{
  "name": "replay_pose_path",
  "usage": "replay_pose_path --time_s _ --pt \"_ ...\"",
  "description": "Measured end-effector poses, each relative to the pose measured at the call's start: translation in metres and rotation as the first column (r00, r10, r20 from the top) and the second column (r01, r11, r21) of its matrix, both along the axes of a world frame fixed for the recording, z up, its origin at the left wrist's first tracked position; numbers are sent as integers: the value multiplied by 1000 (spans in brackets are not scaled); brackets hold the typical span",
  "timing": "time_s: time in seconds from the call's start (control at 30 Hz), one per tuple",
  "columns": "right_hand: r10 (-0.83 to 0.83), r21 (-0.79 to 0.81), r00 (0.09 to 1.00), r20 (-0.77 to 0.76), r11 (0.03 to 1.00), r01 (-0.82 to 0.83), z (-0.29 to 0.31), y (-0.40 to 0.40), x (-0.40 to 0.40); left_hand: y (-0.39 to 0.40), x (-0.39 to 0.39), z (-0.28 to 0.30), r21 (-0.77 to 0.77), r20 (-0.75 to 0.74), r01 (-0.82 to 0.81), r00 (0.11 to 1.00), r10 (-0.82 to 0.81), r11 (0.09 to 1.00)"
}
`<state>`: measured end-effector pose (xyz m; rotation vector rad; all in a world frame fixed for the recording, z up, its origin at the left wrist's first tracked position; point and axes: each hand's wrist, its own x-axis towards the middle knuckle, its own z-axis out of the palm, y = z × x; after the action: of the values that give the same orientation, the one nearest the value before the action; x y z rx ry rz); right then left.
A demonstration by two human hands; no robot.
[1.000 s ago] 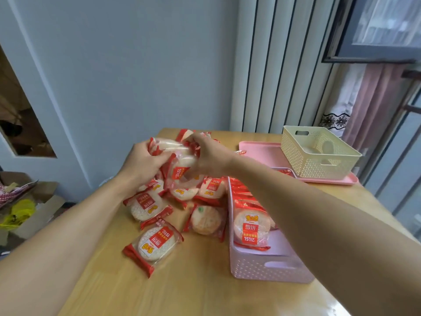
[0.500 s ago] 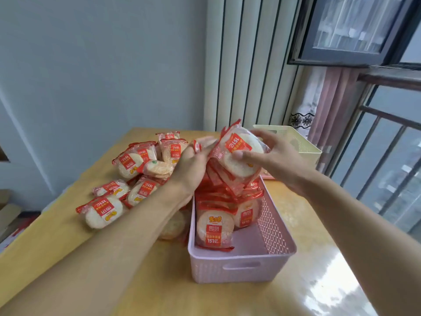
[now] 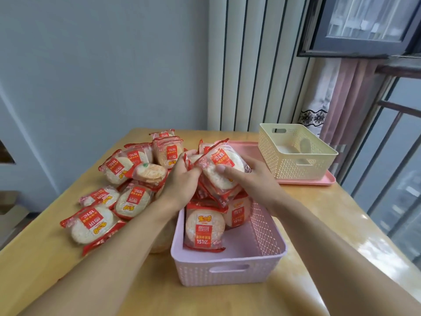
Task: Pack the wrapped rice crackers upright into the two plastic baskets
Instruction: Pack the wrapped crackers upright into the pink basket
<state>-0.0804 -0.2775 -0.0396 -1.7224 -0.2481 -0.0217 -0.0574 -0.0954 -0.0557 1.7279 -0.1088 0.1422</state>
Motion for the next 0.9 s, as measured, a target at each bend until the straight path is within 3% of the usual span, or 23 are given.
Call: replay_pose_path --time_s 0.27,0.4,0.43,0.5,0.53,0.6,0.67,0.8,0.9 --pt "-51 -130 998 -43 991 45 5 -11 27 11 20 -5 -6 -40 -43 998 43 999" --pt "-83 -126 997 -4 989 82 6 -11 25 10 11 5 48 110 -95 990 89 994" --pt "-90 -112 996 0 990 89 6 -13 24 9 6 8 113 193 -108 978 84 988" --pt "-80 -96 997 2 992 80 9 -15 23 13 -1 17 404 345 -124 938 -25 906" --pt "-79 -86 997 1 993 79 11 -17 22 15 -2 20 549 356 -114 928 -108 828" --pt "-104 -34 995 4 994 104 15 -22 18 13 -2 19 690 281 -44 936 -212 722" --pt "-133 35 990 44 991 131 25 -27 13 12 0 14 668 204 29 954 -220 744" --pt "-87 128 990 112 989 73 62 -42 -8 11 2 13 613 219 53 947 -234 788" --pt "54 -200 988 148 979 -24 81 -49 -32 12 5 13 562 174 73 963 -204 824"
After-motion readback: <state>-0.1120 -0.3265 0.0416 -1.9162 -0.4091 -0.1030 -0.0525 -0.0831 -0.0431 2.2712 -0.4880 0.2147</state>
